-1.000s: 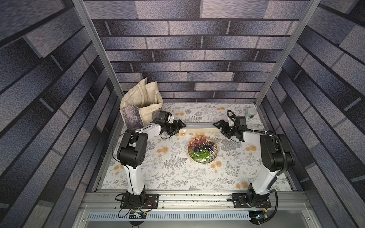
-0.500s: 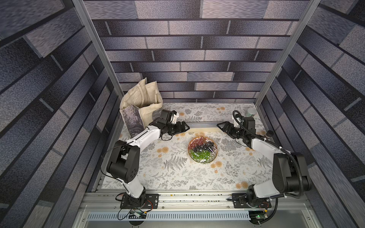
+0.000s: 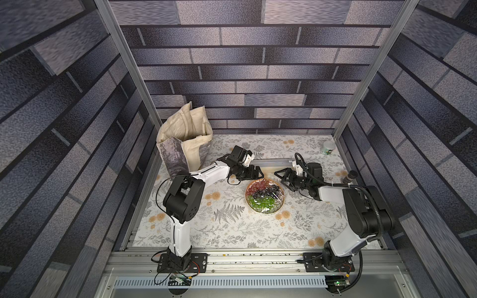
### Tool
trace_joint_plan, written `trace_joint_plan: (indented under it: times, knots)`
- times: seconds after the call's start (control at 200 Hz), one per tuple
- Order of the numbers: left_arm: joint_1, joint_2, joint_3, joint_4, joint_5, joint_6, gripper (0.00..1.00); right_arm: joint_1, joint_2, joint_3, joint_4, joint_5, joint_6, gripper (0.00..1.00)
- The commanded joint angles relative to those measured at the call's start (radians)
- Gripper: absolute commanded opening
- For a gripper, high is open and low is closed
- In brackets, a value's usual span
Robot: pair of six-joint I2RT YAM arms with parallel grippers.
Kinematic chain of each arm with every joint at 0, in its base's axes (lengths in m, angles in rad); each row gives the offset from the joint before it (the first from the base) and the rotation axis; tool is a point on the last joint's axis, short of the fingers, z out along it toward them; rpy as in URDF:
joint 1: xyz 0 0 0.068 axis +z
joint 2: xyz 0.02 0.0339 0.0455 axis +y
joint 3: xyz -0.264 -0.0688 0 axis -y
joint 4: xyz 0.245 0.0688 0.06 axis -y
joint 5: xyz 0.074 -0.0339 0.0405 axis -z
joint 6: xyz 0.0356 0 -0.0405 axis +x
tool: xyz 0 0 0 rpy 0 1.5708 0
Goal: Wrap the plate with plastic wrap
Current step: Cover the plate with plastic wrap.
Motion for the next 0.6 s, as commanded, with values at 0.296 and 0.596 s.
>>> trace_joint_plan:
  times: [0.296,0.596]
  knots:
    - [0.032,-0.012,-0.065,-0.019,0.079,0.015,0.86,0.056,0.045,-0.030,0.068,0.004,0.060,0.98]
    - [0.032,-0.050,-0.138,0.039,0.167,-0.046,0.87,0.108,0.065,-0.081,0.208,-0.017,0.186,0.98]
